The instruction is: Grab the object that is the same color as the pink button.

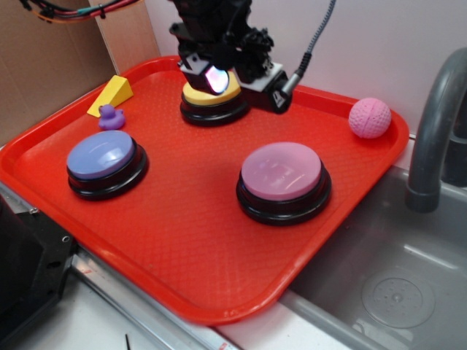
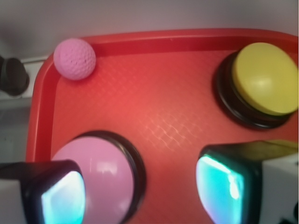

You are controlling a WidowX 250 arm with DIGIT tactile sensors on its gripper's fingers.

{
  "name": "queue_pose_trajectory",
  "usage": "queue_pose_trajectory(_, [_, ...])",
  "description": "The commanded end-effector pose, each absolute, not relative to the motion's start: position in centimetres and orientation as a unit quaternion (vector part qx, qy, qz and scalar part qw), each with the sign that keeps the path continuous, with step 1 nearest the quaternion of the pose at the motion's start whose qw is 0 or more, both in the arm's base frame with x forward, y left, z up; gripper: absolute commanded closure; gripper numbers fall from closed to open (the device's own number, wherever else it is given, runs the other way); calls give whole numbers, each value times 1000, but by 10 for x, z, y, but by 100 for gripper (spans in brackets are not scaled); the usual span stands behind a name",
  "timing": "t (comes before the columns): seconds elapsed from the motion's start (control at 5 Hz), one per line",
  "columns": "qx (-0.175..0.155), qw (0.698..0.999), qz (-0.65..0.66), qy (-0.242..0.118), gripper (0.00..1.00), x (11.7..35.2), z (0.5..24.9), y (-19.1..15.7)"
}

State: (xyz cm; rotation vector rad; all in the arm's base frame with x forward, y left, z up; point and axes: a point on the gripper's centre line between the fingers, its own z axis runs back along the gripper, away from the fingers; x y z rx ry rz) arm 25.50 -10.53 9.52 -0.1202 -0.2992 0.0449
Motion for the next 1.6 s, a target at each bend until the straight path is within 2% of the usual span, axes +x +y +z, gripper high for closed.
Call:
queue_pose_trajectory(0.0, [-144,967,92,-187,0,307,84,-115])
queue_pose_trajectory(0.2, [-135,971,103,-168,0,326,89,-126])
queue_pose_trajectory(0.4, [-113,977,67,-167,0,341,88,-141])
queue_pose_trajectory(0.6, [-74,981,48,-172,0,346,89,-160])
queue_pose_trajectory(0.8, [-56,980,36,-187,0,337,87,-164])
queue_pose_trajectory(1.0, [-48,980,24,-194,0,347,83,-164])
queue_pose_trajectory(1.2, [-36,978,23,-203,0,338,86,-161])
queue_pose_trajectory(1.4, [-51,976,14,-210,0,339,88,-161])
